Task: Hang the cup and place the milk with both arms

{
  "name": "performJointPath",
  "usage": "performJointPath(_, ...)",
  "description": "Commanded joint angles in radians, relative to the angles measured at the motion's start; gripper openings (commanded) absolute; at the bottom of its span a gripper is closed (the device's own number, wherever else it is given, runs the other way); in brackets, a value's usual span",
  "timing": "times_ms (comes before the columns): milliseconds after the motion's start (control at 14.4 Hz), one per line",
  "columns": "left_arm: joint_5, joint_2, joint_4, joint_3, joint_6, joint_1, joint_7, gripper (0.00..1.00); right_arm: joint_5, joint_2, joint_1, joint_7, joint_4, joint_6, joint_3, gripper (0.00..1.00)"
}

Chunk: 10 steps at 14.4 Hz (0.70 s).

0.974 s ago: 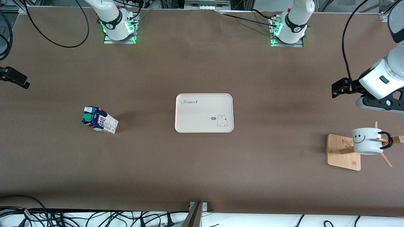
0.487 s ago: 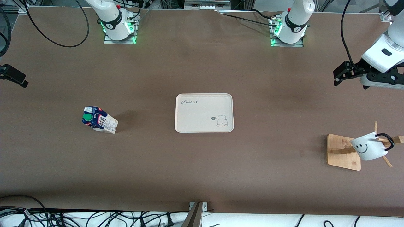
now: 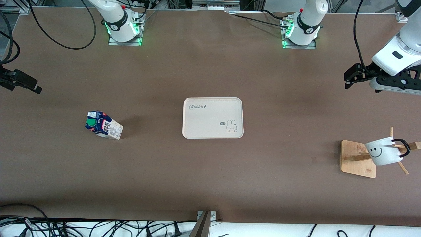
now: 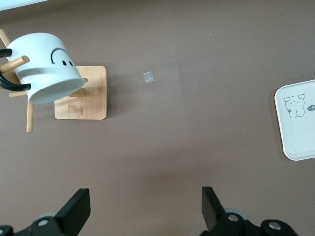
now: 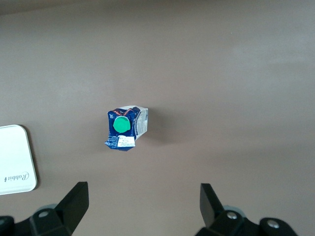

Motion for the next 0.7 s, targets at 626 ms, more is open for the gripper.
performJointPath(626, -0.001, 0.067, 0.117, 0.002, -0.080, -0.005, 0.019, 1.00, -0.117, 0.014, -0.002, -0.067, -0.026, -0.003, 0.003, 1.00)
